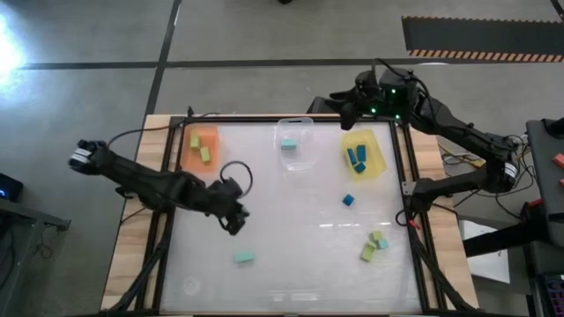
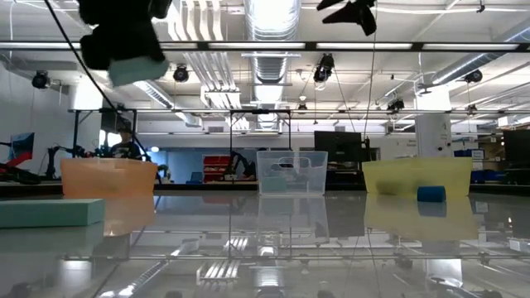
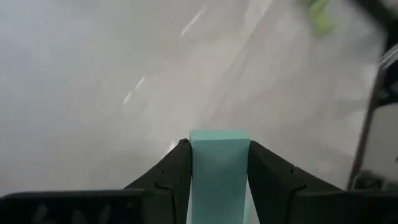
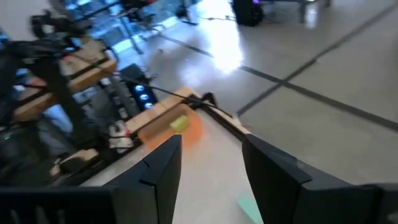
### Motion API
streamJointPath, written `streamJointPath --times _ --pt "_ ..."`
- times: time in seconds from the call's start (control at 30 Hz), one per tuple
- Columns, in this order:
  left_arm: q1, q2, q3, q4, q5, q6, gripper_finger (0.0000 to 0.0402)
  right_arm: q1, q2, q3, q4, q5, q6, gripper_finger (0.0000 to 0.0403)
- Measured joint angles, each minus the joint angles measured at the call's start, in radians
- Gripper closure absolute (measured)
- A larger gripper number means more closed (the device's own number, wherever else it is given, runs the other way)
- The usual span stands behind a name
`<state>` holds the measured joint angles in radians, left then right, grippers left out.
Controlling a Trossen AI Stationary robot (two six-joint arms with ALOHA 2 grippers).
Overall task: Sort & place blocks by color
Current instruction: Put the light blue block into the transparent bin
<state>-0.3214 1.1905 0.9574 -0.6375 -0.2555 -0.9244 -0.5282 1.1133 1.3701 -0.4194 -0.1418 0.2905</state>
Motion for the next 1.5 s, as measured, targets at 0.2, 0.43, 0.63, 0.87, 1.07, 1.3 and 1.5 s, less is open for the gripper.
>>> streamJointPath --times 0.2,0.43,0.63,0.87,1.07,1.3,1.5 --pt "0.057 -0.058 0.002 0.145 -0.016 0.105 0.0292 0.0 0.0 0.0 0.021 -0.043 -0.003 0.0243" --pt "0.11 -0.071 0.003 0.321 -0.016 0.213 0.0292 0.018 0.001 0.0 0.053 -0.054 -0.006 0.0243" --pt "0.159 -0.074 0.001 0.557 -0.012 0.326 0.0292 0.067 0.001 -0.003 0.132 -0.129 -0.032 0.0243" --pt "0.215 -0.073 -0.001 0.781 0.007 0.431 0.0292 0.175 0.001 -0.018 0.144 -0.134 -0.064 0.0243" --pt "0.248 -0.061 -0.001 0.978 0.036 0.508 0.0292 0.281 0.005 -0.064 0.187 -0.156 -0.002 0.0242" --pt "0.274 -0.058 -0.002 1.024 0.066 0.522 0.0292 0.359 0.08 -0.066 0.32 -0.194 0.058 0.0204" --pt "0.283 -0.058 -0.002 1.048 0.095 0.522 0.0292 0.36 0.162 -0.066 0.449 -0.263 0.116 0.017"
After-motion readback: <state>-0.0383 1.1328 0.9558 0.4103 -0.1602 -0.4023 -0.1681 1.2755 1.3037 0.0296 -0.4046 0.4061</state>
